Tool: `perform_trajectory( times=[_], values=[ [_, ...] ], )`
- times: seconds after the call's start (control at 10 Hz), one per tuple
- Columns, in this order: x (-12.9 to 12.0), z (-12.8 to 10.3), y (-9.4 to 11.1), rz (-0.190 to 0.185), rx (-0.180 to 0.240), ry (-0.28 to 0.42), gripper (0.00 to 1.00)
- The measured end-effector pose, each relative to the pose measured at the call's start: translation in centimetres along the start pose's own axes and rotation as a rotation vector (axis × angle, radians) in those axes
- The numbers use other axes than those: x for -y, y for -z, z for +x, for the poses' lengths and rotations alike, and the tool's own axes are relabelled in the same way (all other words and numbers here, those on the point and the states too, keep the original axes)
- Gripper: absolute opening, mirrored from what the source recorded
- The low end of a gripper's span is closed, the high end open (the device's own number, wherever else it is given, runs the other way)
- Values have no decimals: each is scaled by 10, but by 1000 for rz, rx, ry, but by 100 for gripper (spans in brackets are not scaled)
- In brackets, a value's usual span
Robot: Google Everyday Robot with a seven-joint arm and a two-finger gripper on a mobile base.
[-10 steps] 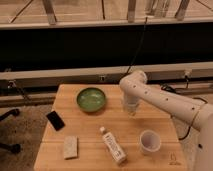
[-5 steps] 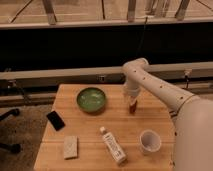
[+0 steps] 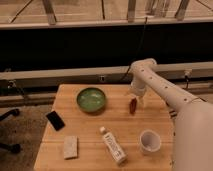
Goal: Place the pepper in the ceramic bowl
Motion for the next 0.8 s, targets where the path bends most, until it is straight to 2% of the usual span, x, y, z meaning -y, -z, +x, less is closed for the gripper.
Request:
perform_trajectory(
  times=[0.3, 0.8],
  values=[
    [0, 9, -28, -7, 13, 15, 80],
    [3, 12, -56, -50, 24, 25, 80]
  ],
)
